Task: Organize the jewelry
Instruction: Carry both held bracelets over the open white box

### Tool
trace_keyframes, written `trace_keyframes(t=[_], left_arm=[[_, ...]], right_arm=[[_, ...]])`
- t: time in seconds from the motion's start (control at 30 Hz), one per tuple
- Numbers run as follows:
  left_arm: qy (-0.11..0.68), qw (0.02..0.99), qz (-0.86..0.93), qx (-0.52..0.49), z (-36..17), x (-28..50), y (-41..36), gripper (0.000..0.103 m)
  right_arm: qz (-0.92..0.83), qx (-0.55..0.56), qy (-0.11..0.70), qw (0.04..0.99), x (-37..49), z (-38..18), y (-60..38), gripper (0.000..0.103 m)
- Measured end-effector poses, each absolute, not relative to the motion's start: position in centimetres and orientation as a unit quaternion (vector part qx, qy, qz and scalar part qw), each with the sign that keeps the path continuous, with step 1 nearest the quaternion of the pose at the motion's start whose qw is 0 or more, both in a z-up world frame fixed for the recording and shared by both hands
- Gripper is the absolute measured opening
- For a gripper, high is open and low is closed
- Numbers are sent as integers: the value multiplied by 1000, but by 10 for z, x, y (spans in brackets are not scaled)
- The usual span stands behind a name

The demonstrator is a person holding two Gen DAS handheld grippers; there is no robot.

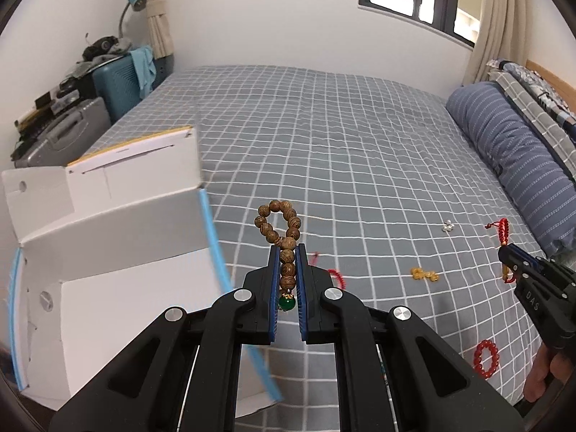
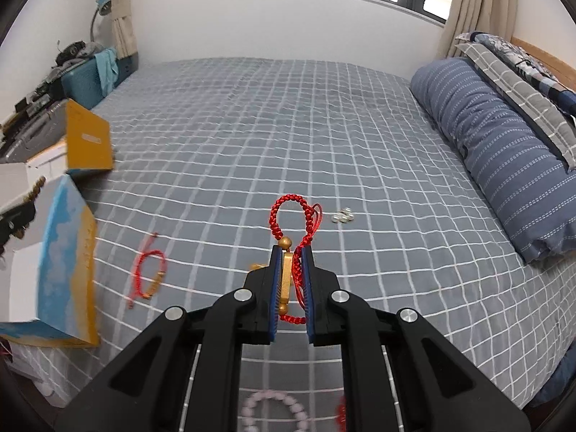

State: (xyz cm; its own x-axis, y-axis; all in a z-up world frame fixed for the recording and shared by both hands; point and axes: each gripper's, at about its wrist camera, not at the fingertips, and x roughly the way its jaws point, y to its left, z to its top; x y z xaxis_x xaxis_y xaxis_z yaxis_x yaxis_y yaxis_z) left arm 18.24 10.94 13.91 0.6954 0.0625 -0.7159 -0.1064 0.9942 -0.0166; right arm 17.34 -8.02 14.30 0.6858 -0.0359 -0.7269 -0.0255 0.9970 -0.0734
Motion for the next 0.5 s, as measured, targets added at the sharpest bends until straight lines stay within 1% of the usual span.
trace_keyframes(t=[0.2,0.5], left_arm=[[385,919,70,-33,146,158,147,8],[391,907,143,-54,149,115,231,8]], right_arm=[[31,-39,386,921,161,156,-29,10],[104,-45,378,919,149,158,74,10]])
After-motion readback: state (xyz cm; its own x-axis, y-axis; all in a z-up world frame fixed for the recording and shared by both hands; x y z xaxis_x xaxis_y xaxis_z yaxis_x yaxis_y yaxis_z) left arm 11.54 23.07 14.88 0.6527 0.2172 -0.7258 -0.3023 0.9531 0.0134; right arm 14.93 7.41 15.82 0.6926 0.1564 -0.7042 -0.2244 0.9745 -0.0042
